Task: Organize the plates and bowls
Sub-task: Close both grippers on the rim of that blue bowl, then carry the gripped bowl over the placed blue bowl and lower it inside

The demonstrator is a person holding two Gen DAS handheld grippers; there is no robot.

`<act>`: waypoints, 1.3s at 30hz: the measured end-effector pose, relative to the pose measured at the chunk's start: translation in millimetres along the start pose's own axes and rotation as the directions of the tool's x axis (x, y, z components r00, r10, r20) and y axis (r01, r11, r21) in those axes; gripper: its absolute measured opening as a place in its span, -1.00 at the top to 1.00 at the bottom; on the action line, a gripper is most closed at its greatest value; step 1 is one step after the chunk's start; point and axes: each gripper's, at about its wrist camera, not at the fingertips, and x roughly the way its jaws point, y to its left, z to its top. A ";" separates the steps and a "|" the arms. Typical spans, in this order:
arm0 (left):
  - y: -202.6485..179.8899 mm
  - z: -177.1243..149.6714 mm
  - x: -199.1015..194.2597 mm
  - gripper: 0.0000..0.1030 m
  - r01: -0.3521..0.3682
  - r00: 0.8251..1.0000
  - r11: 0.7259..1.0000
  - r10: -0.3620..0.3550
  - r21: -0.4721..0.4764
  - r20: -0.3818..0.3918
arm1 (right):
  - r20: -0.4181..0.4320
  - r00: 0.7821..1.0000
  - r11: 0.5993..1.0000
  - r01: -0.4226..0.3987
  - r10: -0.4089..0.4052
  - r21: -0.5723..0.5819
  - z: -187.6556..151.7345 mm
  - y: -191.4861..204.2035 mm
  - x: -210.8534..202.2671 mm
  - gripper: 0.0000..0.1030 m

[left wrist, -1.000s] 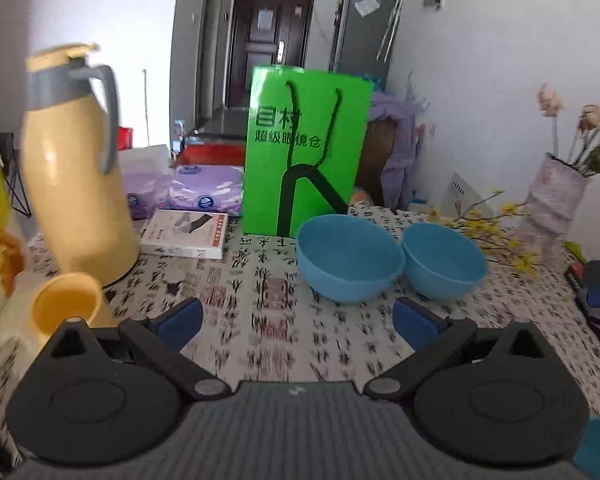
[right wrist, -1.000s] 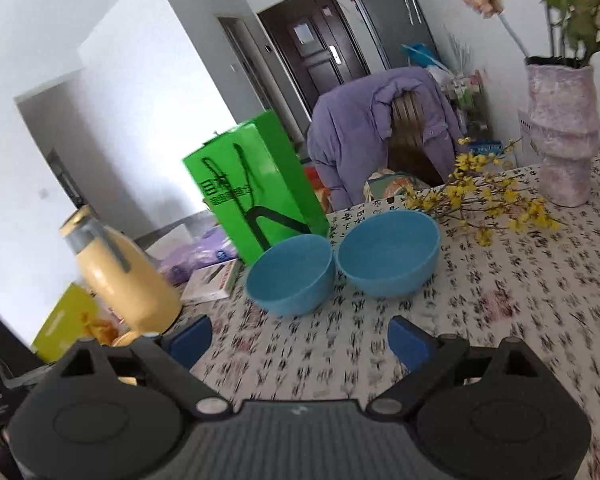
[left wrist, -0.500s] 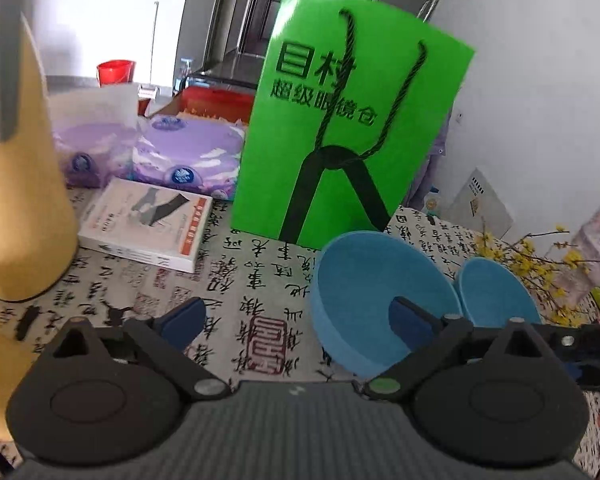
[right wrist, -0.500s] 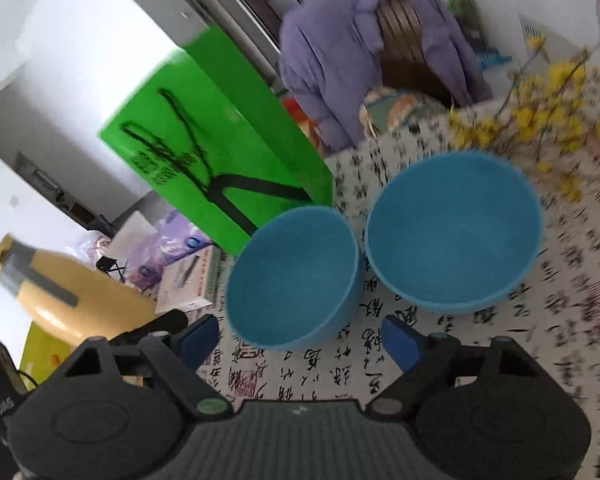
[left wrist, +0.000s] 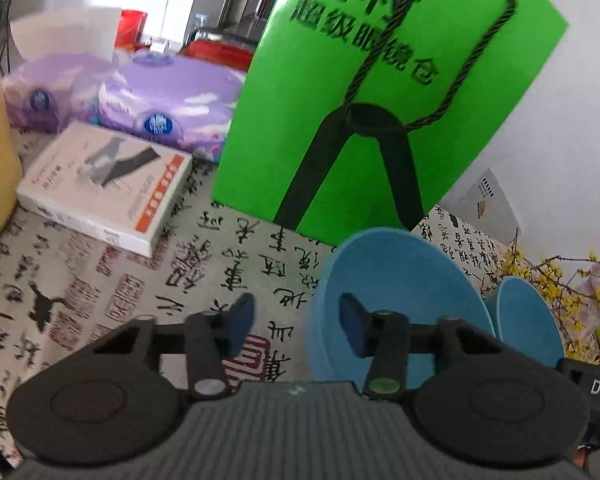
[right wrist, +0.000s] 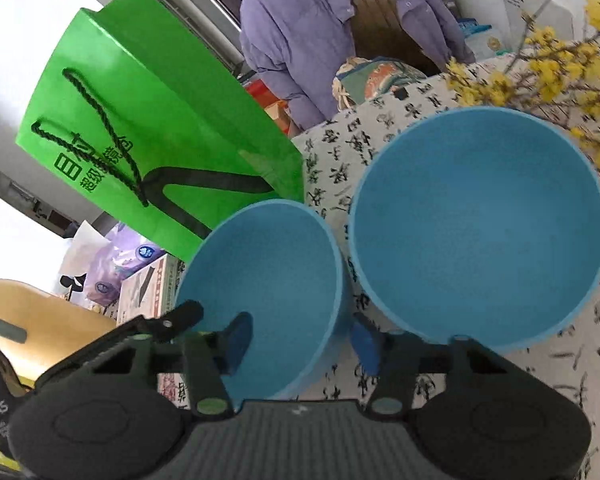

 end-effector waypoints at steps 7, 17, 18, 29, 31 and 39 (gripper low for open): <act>-1.2 -3.1 5.8 0.75 0.008 1.000 1.000 -0.008 0.011 -0.012 | 0.014 1.000 0.999 0.019 -0.019 -0.028 3.3 -1.0 4.5 0.58; -3.9 -17.2 -27.5 0.75 0.000 1.000 0.999 0.000 0.041 -0.001 | 0.038 0.998 0.993 0.050 -0.047 -0.103 -6.7 5.1 -6.3 0.81; -5.5 -19.8 -35.0 0.75 0.001 1.000 0.999 -0.001 0.046 0.006 | 0.038 0.998 0.993 0.050 -0.046 -0.108 -7.9 5.4 -10.4 0.84; -42.2 -64.7 -129.8 0.74 0.018 1.000 0.996 -0.017 0.087 -0.002 | 0.061 0.998 0.986 0.032 -0.022 -0.165 -40.4 3.4 -101.2 0.90; -55.0 -78.5 -150.1 0.74 0.029 1.000 0.994 -0.030 0.101 0.005 | 0.077 0.997 0.986 0.025 -0.012 -0.168 -48.0 -0.6 -128.8 0.90; -107.9 -154.9 -219.7 0.71 0.142 0.989 0.982 -0.146 0.123 0.025 | 0.150 0.989 0.986 0.030 -0.005 -0.165 -94.3 -42.2 -243.7 0.89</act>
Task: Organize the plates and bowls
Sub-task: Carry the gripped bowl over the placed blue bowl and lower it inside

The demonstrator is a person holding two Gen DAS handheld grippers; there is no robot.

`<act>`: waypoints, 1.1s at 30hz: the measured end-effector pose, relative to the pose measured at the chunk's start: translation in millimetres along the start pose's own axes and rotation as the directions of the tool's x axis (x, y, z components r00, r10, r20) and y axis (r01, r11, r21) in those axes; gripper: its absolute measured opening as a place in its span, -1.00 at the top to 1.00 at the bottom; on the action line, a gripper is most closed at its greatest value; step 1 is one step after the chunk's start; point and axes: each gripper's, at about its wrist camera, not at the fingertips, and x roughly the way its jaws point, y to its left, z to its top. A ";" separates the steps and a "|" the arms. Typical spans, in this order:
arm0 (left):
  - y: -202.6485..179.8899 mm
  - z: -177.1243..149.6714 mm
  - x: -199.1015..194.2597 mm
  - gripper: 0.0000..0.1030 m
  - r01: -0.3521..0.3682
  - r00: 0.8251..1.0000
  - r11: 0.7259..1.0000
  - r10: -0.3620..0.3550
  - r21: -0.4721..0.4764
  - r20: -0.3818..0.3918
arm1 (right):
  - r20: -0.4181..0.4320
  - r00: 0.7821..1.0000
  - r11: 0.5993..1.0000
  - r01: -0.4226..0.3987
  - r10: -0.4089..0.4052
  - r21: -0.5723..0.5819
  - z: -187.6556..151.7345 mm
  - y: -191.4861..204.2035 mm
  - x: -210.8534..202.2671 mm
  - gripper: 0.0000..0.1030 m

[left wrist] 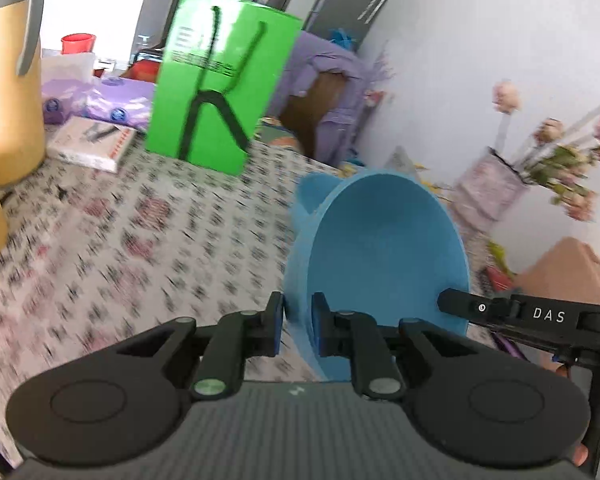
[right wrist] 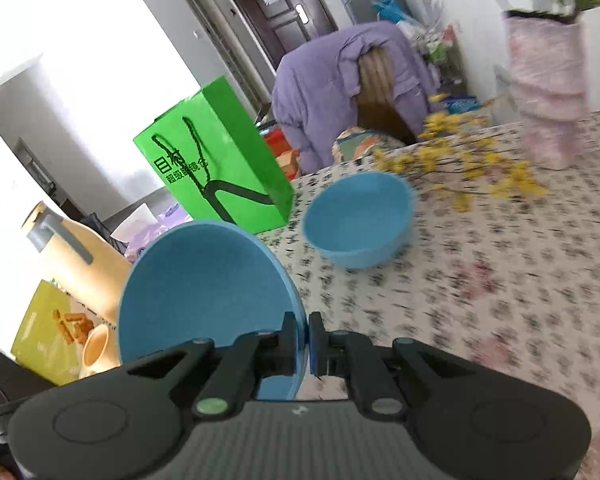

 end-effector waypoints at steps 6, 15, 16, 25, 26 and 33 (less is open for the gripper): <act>-36.1 -59.7 -23.7 0.71 0.054 0.998 0.999 -0.054 -0.008 -0.033 | 0.013 0.999 0.999 0.029 -0.029 0.014 -49.6 -36.6 -66.1 0.88; -75.8 -129.5 -29.1 0.70 0.116 0.988 0.993 -0.116 -0.005 -0.104 | -0.003 0.997 0.996 0.071 -0.071 0.060 -116.7 -96.8 -127.2 0.88; -80.1 -134.3 -28.2 0.70 0.118 0.987 0.993 -0.117 0.000 -0.109 | -0.003 0.997 0.995 0.077 -0.077 0.070 -122.0 -102.2 -130.3 0.88; -100.1 -164.3 -6.1 0.69 0.106 0.981 0.994 -0.101 0.018 -0.167 | -0.014 0.993 0.987 0.120 -0.120 0.108 -147.0 -137.8 -132.5 0.88; -100.3 -166.2 -3.8 0.69 0.101 0.980 0.995 -0.096 0.019 -0.172 | -0.015 0.992 0.987 0.126 -0.125 0.104 -148.6 -139.0 -130.8 0.88; -99.8 -173.0 3.6 0.69 0.083 0.979 0.996 -0.077 0.026 -0.188 | -0.038 0.990 0.986 0.137 -0.134 0.097 -152.5 -143.2 -120.1 0.82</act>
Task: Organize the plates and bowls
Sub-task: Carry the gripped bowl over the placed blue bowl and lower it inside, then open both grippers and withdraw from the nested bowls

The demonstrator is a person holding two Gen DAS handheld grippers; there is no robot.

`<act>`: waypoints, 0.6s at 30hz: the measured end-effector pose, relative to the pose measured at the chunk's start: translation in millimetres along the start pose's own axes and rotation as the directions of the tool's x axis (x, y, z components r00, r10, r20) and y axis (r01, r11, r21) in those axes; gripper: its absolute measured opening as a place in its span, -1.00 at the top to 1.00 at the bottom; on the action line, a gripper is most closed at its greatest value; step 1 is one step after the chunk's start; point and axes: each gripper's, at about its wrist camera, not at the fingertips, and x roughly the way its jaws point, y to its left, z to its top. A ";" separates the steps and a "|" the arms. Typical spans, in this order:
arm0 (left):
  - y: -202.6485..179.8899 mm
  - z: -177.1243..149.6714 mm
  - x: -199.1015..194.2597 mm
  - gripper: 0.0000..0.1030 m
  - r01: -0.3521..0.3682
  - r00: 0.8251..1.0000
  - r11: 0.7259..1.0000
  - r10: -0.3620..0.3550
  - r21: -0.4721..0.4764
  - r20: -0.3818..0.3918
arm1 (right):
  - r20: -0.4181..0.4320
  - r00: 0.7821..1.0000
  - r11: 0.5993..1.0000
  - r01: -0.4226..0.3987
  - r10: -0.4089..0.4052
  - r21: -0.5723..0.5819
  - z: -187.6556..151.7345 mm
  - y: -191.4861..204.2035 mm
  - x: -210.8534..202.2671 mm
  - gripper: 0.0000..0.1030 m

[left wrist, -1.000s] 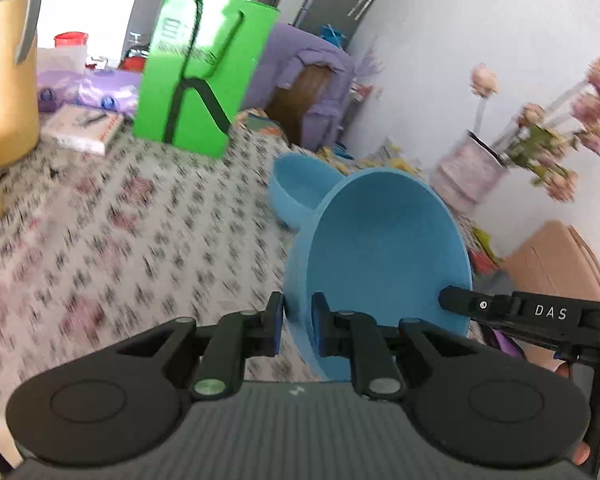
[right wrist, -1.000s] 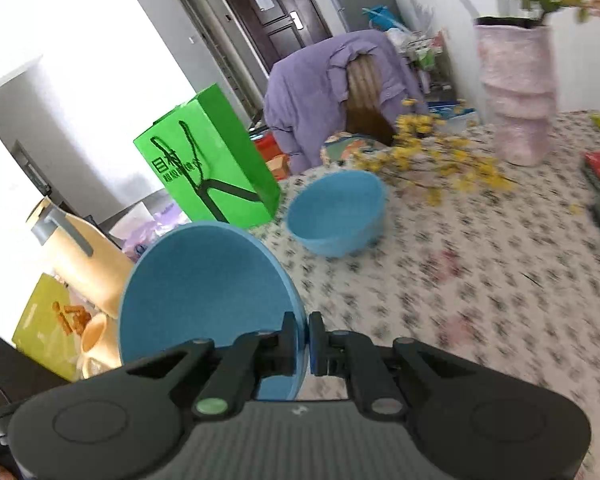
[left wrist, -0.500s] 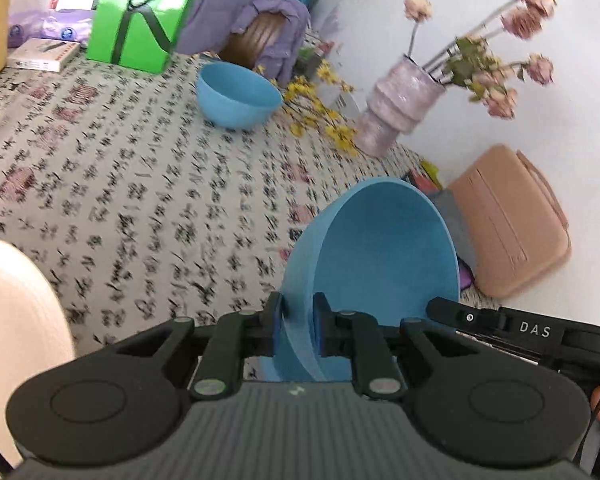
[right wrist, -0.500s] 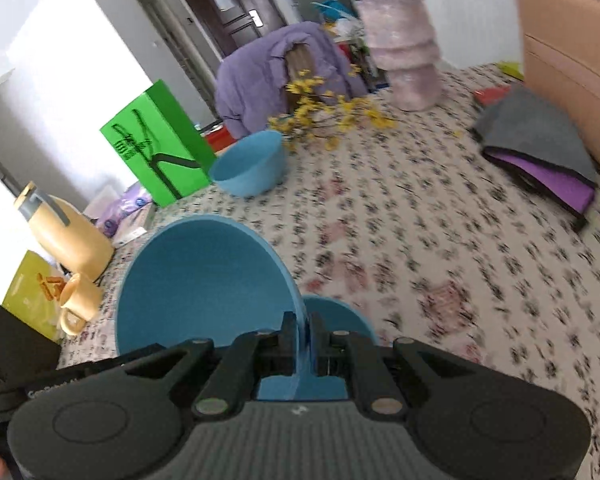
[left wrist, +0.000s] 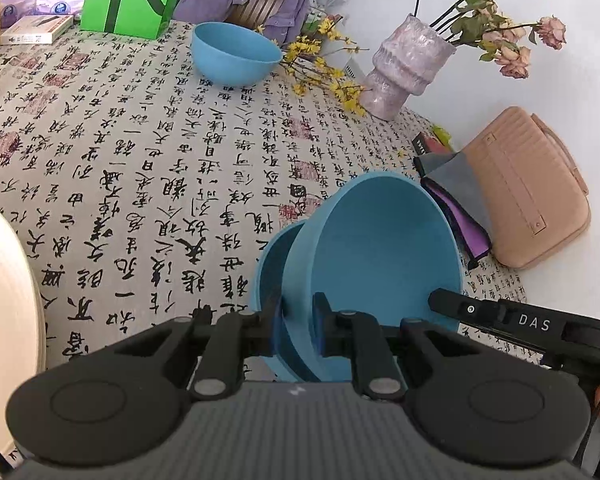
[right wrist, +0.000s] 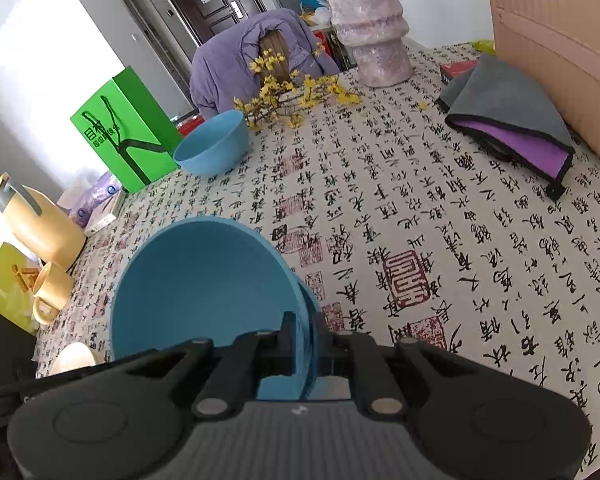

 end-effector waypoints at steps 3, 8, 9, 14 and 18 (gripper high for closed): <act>2.1 -1.8 2.4 0.66 0.004 1.000 1.000 -0.004 -0.008 -0.012 | -0.002 1.000 1.000 -0.002 0.002 0.000 -1.4 -1.6 2.0 0.81; 2.8 -4.0 0.1 0.46 0.013 1.000 1.000 -0.013 -0.009 -0.001 | -0.001 1.000 1.000 -0.001 0.001 -0.011 -3.2 -1.7 4.2 0.73; 1.5 -3.8 -0.6 0.45 0.009 1.000 1.000 -0.009 -0.001 0.002 | -0.002 1.000 1.000 0.000 0.000 -0.014 -3.7 -1.0 4.8 0.72; -0.7 -4.5 -6.4 0.42 0.005 1.000 1.000 -0.006 0.024 0.022 | 0.009 1.000 1.000 -0.002 0.002 -0.031 -4.8 0.8 5.1 0.72; -6.0 -5.9 -17.8 0.42 -0.004 0.998 0.997 -0.001 0.073 0.064 | 0.035 0.999 0.998 -0.001 0.004 -0.064 -4.5 6.3 0.0 0.72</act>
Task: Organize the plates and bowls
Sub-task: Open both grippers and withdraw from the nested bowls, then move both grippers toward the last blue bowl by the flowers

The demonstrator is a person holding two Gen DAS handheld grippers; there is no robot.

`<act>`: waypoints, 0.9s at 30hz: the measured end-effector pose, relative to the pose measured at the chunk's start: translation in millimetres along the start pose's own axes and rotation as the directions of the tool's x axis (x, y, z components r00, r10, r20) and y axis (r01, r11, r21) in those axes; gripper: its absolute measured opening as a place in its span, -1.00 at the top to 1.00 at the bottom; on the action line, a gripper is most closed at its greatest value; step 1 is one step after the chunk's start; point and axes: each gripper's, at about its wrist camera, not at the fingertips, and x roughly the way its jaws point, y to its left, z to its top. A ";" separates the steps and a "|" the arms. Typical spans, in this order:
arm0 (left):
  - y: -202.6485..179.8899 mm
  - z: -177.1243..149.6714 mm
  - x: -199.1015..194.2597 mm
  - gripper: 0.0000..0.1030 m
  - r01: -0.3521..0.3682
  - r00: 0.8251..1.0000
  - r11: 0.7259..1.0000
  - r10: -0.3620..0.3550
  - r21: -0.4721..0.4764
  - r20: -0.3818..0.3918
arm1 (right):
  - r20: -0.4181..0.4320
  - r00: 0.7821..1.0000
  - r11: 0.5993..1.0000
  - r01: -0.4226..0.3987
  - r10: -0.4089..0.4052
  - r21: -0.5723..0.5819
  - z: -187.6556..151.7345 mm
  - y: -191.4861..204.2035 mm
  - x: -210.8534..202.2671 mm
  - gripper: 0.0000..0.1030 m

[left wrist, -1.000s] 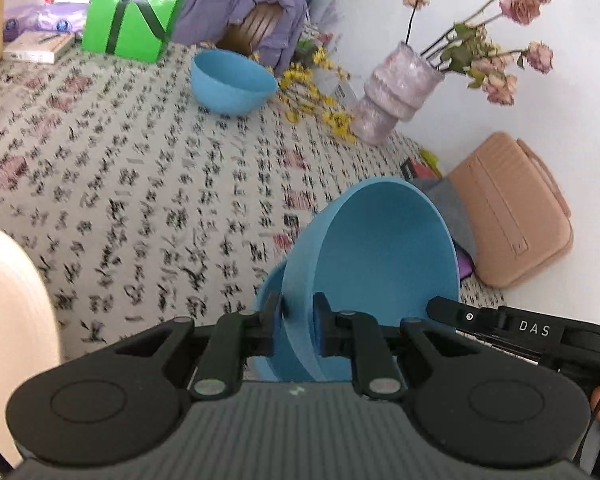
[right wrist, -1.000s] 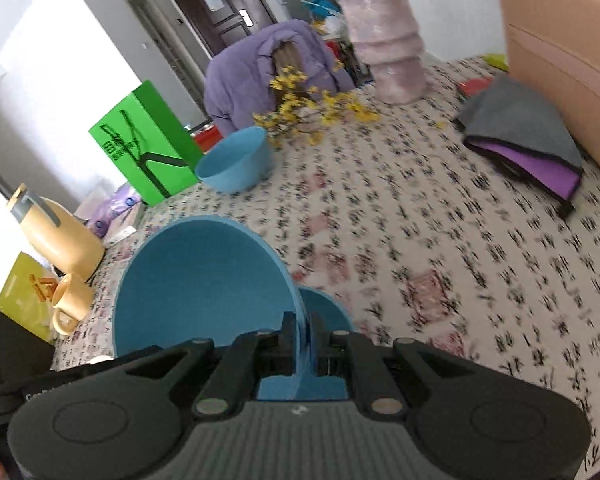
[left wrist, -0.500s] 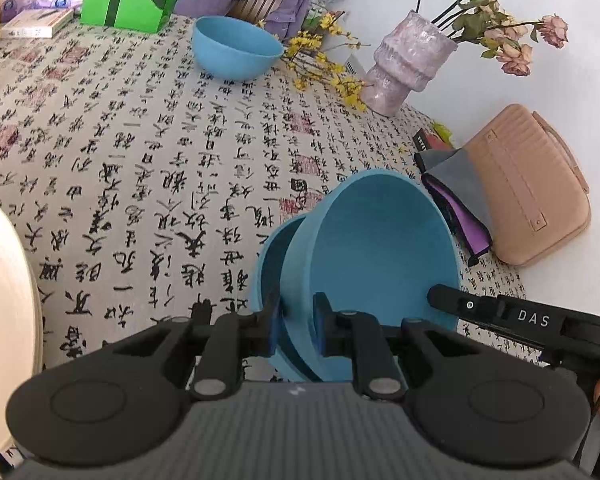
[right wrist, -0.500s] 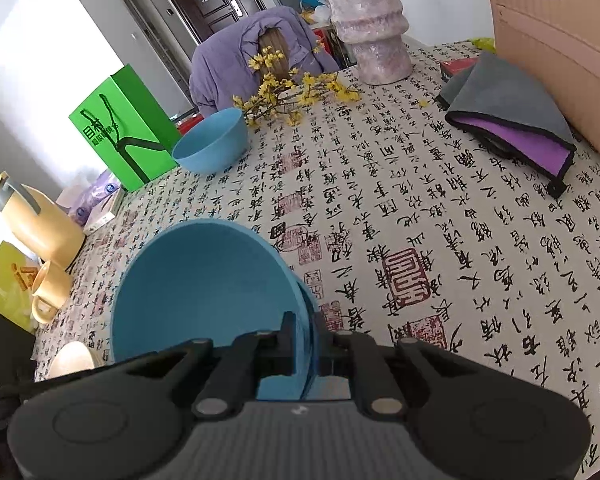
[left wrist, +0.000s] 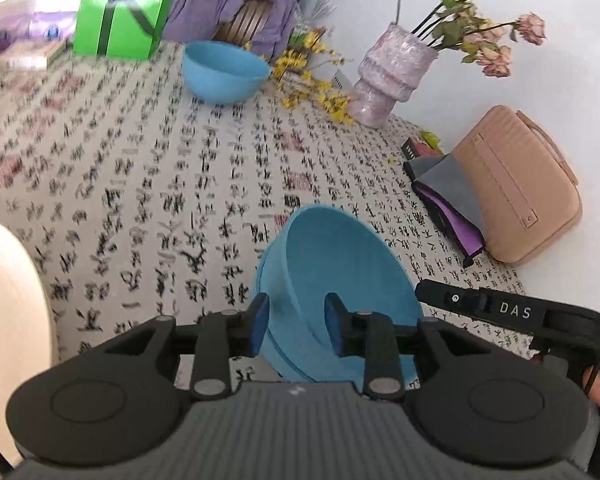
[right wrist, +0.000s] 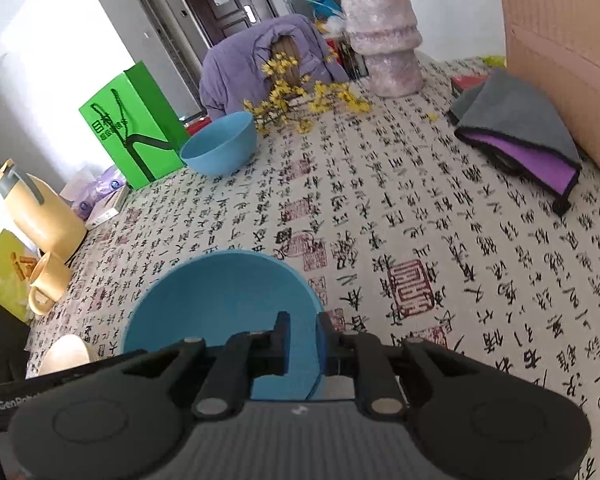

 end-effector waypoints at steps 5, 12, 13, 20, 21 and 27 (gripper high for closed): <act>-2.4 2.1 -17.8 0.42 -0.006 0.998 0.999 0.003 0.042 0.059 | 0.014 1.000 1.000 -0.009 0.009 -0.014 0.1 4.0 -5.7 0.72; 0.5 -12.5 -54.9 -0.03 -0.107 0.975 0.984 0.076 0.142 0.211 | 0.083 0.996 0.994 -0.025 0.035 -0.110 -6.8 19.1 -27.7 -0.13; 1.0 -17.6 -61.5 -0.23 -0.128 0.968 0.979 0.089 0.158 0.236 | 0.104 0.994 0.991 -0.028 0.041 -0.132 -9.4 21.8 -33.4 -0.18; 23.5 -70.3 -105.3 -0.94 -0.228 0.916 0.959 0.151 0.171 0.372 | 0.278 0.960 0.931 0.088 0.015 -0.354 -44.9 52.3 -67.4 -0.62; 28.1 -79.6 -110.1 -0.95 -0.244 0.908 0.956 0.167 0.161 0.384 | 0.302 0.953 0.918 0.110 0.011 -0.380 -52.3 57.3 -71.6 -0.65; 60.6 -122.9 -129.9 -1.00 -0.346 0.863 0.934 0.279 0.090 0.420 | 0.410 0.911 0.870 0.166 0.045 -0.464 -106.6 80.7 -93.2 -0.84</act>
